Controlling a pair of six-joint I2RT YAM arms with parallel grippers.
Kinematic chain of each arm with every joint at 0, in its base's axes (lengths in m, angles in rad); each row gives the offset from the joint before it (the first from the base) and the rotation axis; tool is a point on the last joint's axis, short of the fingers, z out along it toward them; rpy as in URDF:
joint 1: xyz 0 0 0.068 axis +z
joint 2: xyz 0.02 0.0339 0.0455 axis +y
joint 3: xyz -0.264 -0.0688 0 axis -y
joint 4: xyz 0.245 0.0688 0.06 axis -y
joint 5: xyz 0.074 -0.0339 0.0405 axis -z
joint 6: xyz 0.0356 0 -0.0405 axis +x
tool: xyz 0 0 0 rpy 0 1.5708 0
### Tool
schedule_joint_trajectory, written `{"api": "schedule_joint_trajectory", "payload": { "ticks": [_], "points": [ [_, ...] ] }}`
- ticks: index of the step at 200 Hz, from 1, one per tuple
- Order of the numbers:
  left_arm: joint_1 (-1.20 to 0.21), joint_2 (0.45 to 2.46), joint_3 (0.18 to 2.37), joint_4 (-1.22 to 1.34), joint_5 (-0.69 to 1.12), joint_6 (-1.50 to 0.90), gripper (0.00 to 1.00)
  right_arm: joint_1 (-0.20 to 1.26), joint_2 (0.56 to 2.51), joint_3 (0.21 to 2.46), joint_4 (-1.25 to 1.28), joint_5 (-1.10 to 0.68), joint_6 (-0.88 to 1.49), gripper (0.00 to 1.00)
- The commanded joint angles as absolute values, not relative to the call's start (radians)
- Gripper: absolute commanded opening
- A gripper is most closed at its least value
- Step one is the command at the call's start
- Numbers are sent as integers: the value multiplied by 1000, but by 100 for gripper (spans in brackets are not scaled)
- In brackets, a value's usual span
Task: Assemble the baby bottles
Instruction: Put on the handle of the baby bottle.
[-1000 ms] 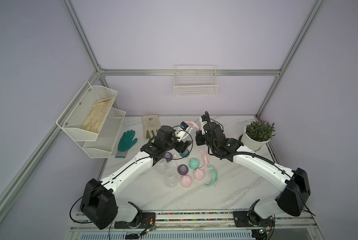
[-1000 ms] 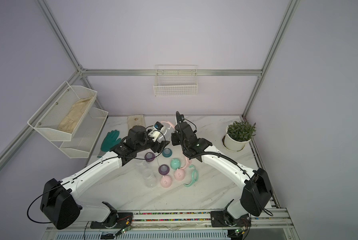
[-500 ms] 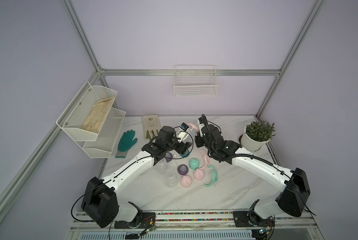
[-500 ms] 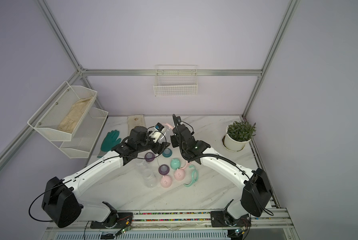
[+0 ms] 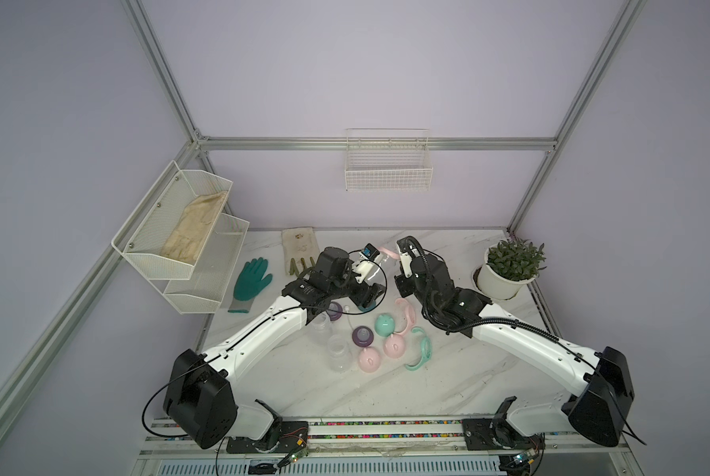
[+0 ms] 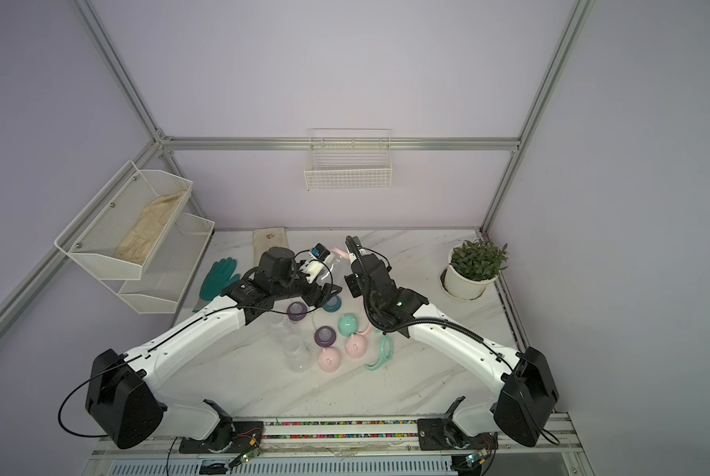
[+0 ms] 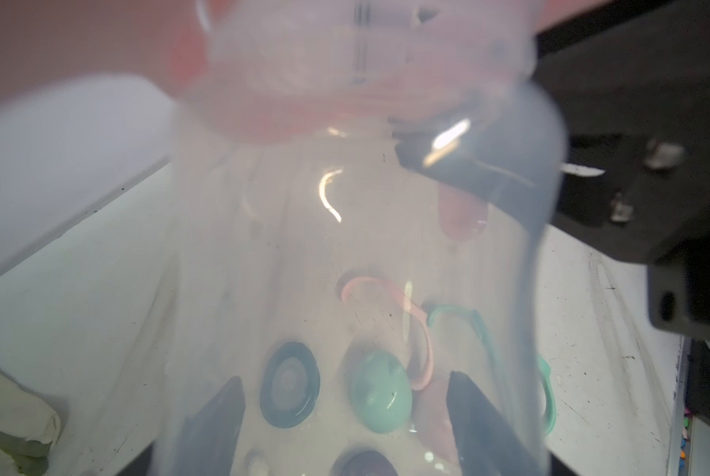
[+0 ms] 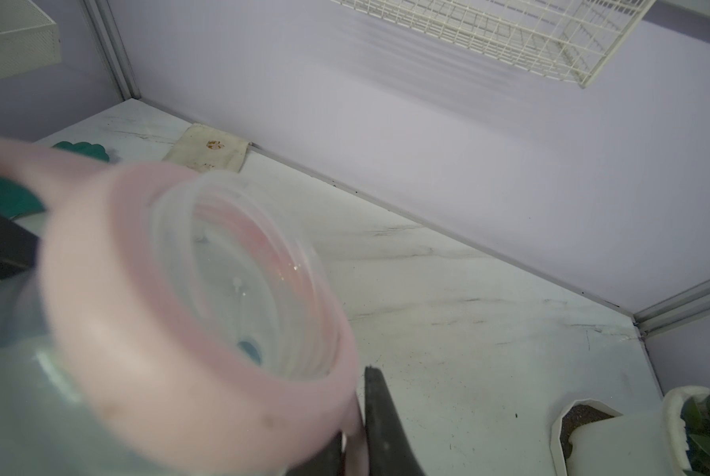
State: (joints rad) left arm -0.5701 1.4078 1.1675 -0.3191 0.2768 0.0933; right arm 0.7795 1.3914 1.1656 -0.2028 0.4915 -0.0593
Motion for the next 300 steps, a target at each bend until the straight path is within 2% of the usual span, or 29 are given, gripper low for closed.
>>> {"api": "schedule_joint_trajectory", "payload": {
  "ticks": [1, 84, 180, 300],
  "points": [
    [-564, 1356, 1246, -213, 370, 76, 0, 807, 1407, 1149, -232, 480, -97, 0],
    [-565, 1378, 1256, -236, 329, 70, 0, 787, 1387, 1258, -258, 424, 66, 0],
    [-564, 1362, 1245, -261, 317, 70, 0, 750, 1376, 1266, -276, 509, 161, 0],
    [-564, 1400, 1282, -267, 286, 59, 0, 746, 1328, 1235, -279, 424, 170, 0]
  ]
}}
